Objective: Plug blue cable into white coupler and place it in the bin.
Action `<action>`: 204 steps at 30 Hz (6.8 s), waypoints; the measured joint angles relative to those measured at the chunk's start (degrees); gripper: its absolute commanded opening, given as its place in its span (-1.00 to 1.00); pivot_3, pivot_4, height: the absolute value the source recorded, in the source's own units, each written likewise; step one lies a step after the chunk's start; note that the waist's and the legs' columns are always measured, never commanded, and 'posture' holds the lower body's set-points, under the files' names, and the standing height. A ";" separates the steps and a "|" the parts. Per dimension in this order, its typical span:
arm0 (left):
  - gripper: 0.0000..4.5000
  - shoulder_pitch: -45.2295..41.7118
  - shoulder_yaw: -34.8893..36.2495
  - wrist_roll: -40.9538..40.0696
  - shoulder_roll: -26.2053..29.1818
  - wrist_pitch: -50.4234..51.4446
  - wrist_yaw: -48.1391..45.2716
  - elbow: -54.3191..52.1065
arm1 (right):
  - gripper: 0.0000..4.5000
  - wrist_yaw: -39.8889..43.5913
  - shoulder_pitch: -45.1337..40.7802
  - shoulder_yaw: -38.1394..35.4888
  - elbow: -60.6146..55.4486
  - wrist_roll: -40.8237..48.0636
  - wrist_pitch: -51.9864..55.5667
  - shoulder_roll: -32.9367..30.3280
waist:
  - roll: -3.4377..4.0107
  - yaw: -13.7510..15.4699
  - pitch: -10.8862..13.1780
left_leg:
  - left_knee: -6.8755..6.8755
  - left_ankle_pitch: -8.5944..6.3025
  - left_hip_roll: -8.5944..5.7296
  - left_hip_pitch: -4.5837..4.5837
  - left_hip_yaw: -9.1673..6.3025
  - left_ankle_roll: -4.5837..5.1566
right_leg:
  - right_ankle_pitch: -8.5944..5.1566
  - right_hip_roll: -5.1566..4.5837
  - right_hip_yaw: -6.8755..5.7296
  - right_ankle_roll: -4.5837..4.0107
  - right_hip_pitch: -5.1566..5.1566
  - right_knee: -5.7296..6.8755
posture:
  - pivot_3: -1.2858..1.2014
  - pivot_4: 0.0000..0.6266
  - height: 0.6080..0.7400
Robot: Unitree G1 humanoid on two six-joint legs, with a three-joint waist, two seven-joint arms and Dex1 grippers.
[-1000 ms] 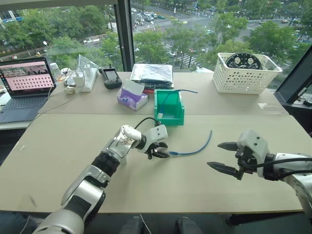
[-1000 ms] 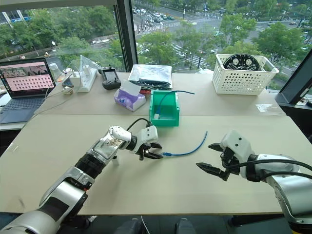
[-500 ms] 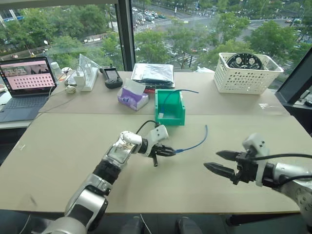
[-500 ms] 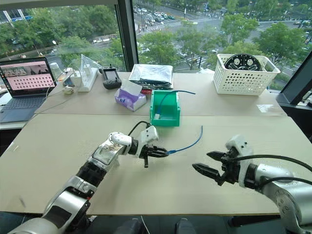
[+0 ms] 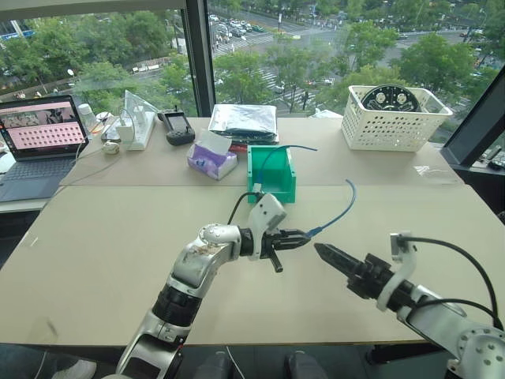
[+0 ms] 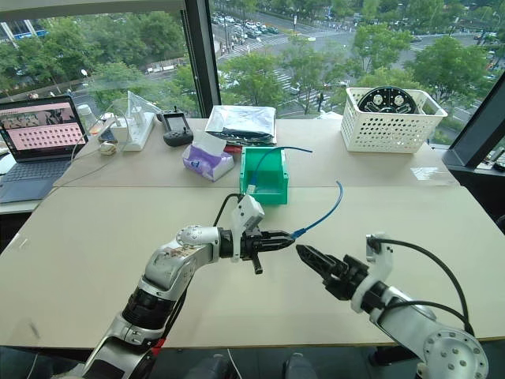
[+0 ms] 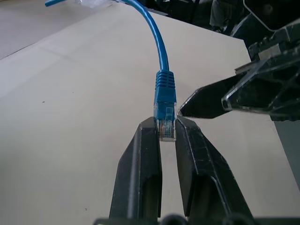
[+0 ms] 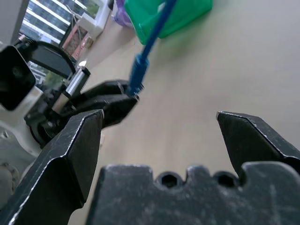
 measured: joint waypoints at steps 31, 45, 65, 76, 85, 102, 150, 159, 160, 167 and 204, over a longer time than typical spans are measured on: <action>-0.98 -1.02 -4.88 0.29 1.85 -3.40 1.04 -0.67 | -0.41 -14.76 0.62 15.23 3.46 19.38 -23.50 -13.02 | -0.01 0.01 0.01 | -0.02 -0.01 0.03 -0.09 0.04 0.03 | -0.02 0.01 0.01 0.01 0.00 -0.15 | 0.03 -0.52 0.82; -0.53 -1.27 -4.16 0.38 2.02 -4.94 1.68 -0.52 | -1.00 -14.99 -0.66 17.09 5.14 21.06 -26.29 -15.33 | -0.01 0.06 0.01 | -0.02 -0.03 0.04 -0.11 0.04 0.06 | -0.01 0.01 0.00 0.01 0.01 -0.24 | 0.03 -0.52 0.82; 0.49 -0.17 -2.78 -1.21 4.93 -3.12 3.07 -1.45 | 0.82 -12.09 -4.52 17.87 7.85 21.60 -28.29 -16.32 | -0.01 0.35 0.01 | -0.05 -0.07 0.04 -0.22 0.04 0.13 | 0.06 0.01 -0.02 0.07 0.01 -0.50 | 0.03 -0.52 0.82; 0.49 -0.28 -1.28 -1.98 7.68 -2.91 3.08 -1.82 | 1.00 -9.65 -2.92 17.98 8.70 18.82 -27.02 -20.35 | 0.00 0.47 0.01 | -0.05 -0.08 0.03 -0.24 0.05 0.14 | 0.08 0.00 -0.02 0.08 0.02 -0.59 | 0.03 -0.52 0.82; 0.49 -1.12 -2.55 -0.52 11.60 -3.48 1.65 -1.79 | 1.00 -5.18 -2.92 18.59 10.49 9.91 -24.67 -22.60 | 0.00 0.43 0.01 | -0.06 -0.08 0.04 -0.25 0.08 0.15 | 0.09 0.02 -0.02 0.08 0.00 -0.59 | 0.03 -0.52 0.82; 0.49 -2.46 -12.00 11.69 17.59 -16.93 -7.24 4.79 | 1.00 6.78 -5.36 20.58 12.31 -7.90 -21.24 -24.34 | 0.00 0.54 0.01 | -0.06 -0.15 0.01 -0.40 0.10 0.27 | 0.34 -0.02 -0.03 -0.22 -0.06 -0.73 | 0.03 -0.52 0.82; -0.97 -1.44 -4.00 2.19 -0.93 -1.45 3.00 0.09 | 1.00 -11.45 -0.25 18.25 6.73 22.00 -26.22 -14.60 | 0.00 0.38 0.01 | 0.00 -0.16 0.01 -0.31 0.10 0.29 | 0.39 0.00 0.00 -0.19 0.02 -0.69 | 0.03 -0.52 0.82; -0.97 -1.44 -4.63 2.21 -0.66 -0.73 3.68 -0.07 | 0.70 -12.20 -1.27 18.51 7.03 21.99 -27.04 -14.61 | 0.00 0.43 0.01 | 0.00 -0.16 0.01 -0.31 0.11 0.29 | 0.39 0.02 0.00 -0.19 0.02 -0.69 | 0.03 -0.52 0.82; -0.97 -1.44 -4.62 2.20 -0.58 -0.73 3.68 -0.21 | 0.53 -12.49 -1.27 18.51 7.22 21.99 -27.15 -14.61 | 0.00 0.43 0.01 | 0.00 -0.16 0.01 -0.31 0.11 0.29 | 0.39 0.02 0.00 -0.19 0.02 -0.69 | 0.03 -0.52 0.82; -0.97 -1.45 -4.26 2.01 -0.39 -0.80 3.71 -1.25 | -0.48 -13.82 -0.85 18.50 7.79 21.99 -28.29 -14.61 | 0.00 0.44 0.01 | 0.00 -0.16 0.02 -0.31 0.11 0.29 | 0.39 0.02 0.01 -0.19 0.02 -0.69 | 0.03 -0.52 0.82; 1.00 27.83 36.67 -19.46 26.53 0.67 -2.21 -19.75 | -1.00 14.92 -25.78 25.08 28.91 -2.71 -12.85 -23.50 | 0.07 -0.55 0.07 | -0.10 -0.18 0.02 -0.24 0.16 0.30 | 0.43 -0.04 0.06 -0.27 -0.05 -0.75 | 0.03 -0.52 0.82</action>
